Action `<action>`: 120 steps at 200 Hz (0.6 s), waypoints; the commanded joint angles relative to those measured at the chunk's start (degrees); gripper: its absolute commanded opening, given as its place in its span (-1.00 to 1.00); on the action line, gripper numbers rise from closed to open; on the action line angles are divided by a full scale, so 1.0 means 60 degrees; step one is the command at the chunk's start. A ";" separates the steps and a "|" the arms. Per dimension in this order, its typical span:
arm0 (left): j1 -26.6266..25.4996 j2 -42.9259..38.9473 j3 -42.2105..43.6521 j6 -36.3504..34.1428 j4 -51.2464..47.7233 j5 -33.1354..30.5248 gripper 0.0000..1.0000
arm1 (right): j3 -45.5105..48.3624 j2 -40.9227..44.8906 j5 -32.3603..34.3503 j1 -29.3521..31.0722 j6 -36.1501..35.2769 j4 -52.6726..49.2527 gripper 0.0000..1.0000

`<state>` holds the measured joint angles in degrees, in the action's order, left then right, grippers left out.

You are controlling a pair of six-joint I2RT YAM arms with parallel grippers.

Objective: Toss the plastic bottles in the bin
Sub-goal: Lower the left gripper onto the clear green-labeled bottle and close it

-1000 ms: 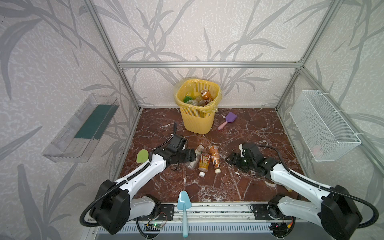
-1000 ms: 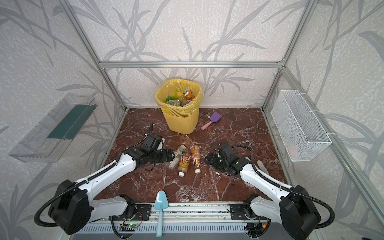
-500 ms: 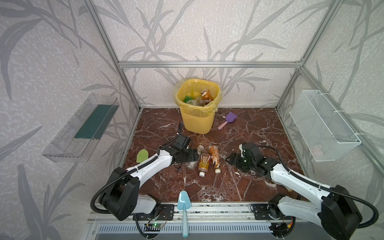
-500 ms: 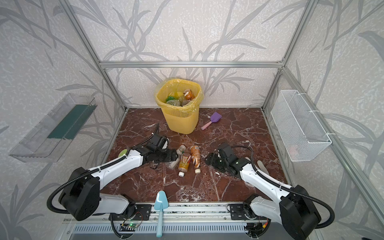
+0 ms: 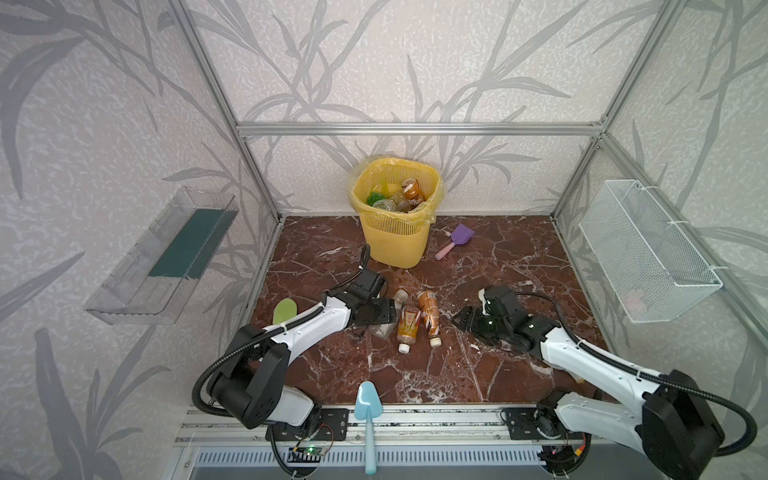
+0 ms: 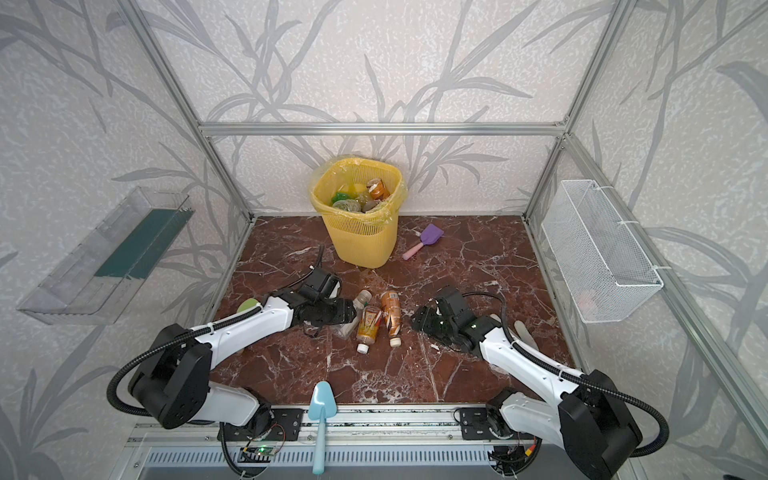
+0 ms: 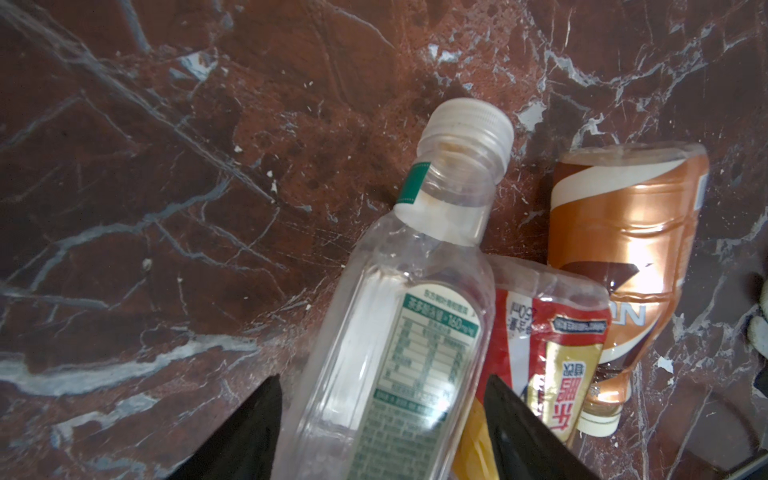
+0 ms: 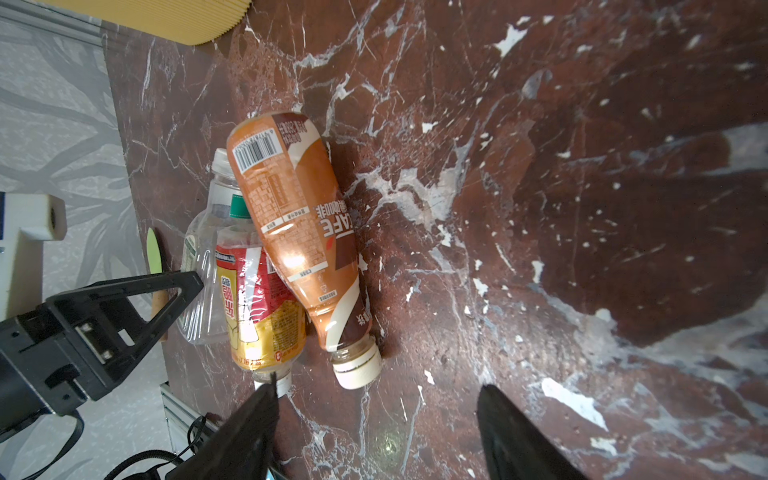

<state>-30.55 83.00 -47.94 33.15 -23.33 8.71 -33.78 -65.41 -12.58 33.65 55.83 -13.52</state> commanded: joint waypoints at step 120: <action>-0.0022 -0.1956 0.1467 0.0839 -0.1665 -0.1923 0.24 | 0.0069 -0.0041 -0.0029 0.0053 0.0011 0.0206 0.49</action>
<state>-30.65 74.43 -40.80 35.38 -27.94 1.69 -33.65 -65.43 -12.56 33.65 55.86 -13.13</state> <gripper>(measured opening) 0.622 0.747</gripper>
